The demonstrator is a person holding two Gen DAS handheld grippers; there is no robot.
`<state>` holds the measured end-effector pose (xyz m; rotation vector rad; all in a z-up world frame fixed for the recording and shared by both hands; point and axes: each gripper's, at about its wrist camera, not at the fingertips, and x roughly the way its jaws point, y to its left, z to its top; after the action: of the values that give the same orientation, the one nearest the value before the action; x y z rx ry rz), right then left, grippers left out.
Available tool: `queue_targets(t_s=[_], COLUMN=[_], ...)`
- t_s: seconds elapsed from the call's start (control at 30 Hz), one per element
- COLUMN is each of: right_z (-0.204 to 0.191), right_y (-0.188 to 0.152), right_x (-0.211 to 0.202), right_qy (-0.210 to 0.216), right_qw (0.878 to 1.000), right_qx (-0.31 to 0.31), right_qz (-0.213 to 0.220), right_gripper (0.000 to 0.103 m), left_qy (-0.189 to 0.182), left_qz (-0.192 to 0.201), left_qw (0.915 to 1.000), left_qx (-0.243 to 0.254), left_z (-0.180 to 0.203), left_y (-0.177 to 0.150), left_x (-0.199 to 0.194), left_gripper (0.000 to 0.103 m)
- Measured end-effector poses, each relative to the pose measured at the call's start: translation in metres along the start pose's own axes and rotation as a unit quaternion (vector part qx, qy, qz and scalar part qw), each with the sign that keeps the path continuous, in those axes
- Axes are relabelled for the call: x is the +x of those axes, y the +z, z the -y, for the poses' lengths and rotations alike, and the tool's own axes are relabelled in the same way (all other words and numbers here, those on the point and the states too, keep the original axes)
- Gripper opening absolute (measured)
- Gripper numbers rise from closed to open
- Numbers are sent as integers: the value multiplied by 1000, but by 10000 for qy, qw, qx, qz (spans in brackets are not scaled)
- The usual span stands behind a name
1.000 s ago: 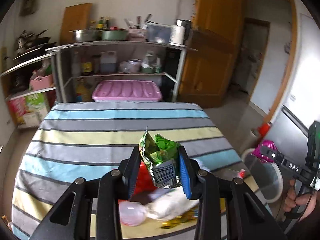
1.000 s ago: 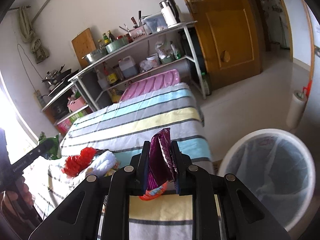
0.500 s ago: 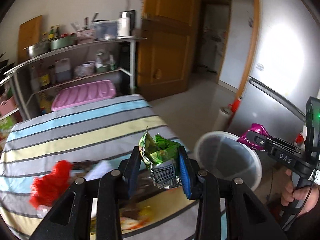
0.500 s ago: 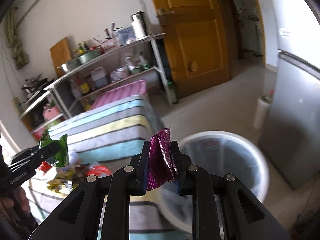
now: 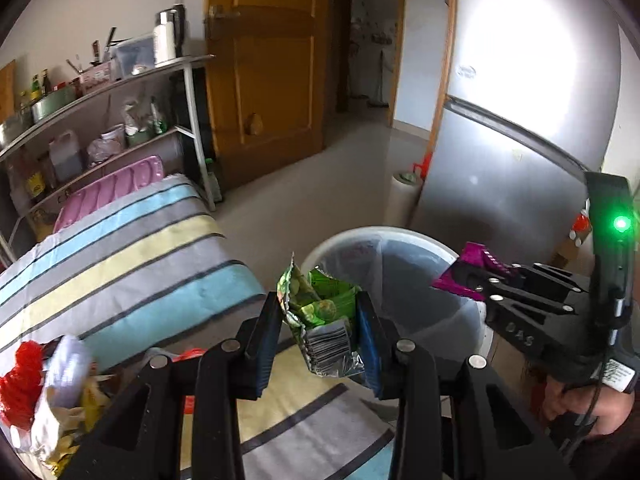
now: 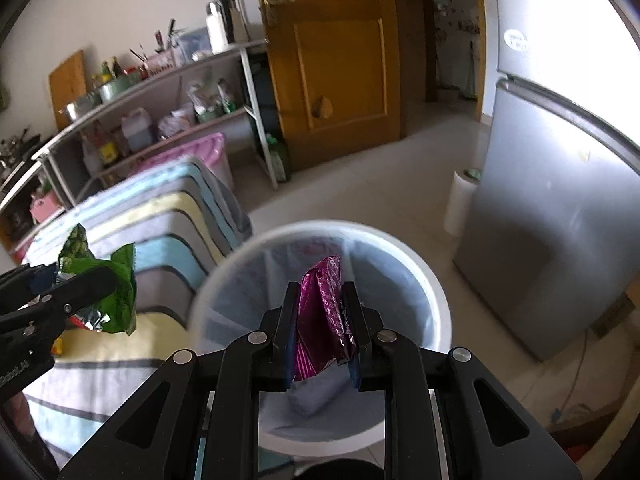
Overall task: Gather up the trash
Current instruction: 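Carry both wrappers over the bin and open both tools, then grasp red-lidded cup with right tool while left tool grasps red bag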
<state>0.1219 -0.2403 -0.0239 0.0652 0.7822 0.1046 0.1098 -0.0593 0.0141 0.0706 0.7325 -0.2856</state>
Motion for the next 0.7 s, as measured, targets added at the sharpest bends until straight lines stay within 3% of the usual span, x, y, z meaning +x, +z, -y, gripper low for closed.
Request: queue_targets(t_s=[0.3, 0.4, 0.5, 0.7], right_z=[10, 12, 11, 9], right_y=[-10, -11, -11, -12], right_x=[31, 32, 29, 25], right_qy=[-140, -171, -167, -200], right_qw=[9991, 9990, 9991, 9992], right_qx=[42, 85, 51, 126], right_qz=[-398, -409, -379, -316], right_gripper=[23, 39, 42, 46], left_qy=[-67, -64, -32, 1], left_qz=[-202, -238, -205, -171], left_qw=[9998, 9997, 9998, 9998], left_qx=[10, -37, -67, -90], left_z=[11, 9, 6, 5], left_y=[-4, -3, -3, -2], left_x=[18, 21, 21, 17], left_gripper=[42, 46, 59, 63])
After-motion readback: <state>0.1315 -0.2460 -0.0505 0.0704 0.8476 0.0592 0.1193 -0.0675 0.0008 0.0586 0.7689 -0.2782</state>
